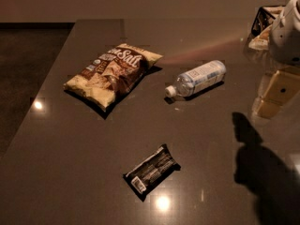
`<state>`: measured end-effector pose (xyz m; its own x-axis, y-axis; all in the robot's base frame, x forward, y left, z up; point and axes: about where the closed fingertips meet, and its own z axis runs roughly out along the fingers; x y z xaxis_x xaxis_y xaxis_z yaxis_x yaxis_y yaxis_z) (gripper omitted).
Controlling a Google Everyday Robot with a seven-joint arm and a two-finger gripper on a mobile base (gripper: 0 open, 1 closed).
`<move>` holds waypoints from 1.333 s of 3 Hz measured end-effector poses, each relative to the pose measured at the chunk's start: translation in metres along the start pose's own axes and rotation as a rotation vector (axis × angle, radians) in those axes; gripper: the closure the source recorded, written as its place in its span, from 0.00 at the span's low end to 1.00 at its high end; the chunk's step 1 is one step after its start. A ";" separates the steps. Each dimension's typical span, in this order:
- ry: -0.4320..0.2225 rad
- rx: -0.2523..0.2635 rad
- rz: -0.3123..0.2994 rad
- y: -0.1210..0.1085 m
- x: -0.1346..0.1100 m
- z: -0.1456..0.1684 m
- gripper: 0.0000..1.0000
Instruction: Pick rxbar chocolate
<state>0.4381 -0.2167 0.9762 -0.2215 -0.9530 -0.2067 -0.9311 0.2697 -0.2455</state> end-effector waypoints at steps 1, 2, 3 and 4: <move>0.000 0.000 0.000 0.000 0.000 0.000 0.00; -0.026 -0.016 -0.052 0.021 -0.012 0.005 0.00; -0.067 -0.049 -0.159 0.056 -0.032 0.018 0.00; -0.083 -0.129 -0.308 0.091 -0.059 0.049 0.00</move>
Offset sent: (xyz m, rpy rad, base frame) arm -0.0424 0.0438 -0.0252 0.0328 0.0253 0.1548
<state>0.3801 -0.1293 0.9199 0.0956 -0.9710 -0.2192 -0.9807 -0.0541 -0.1880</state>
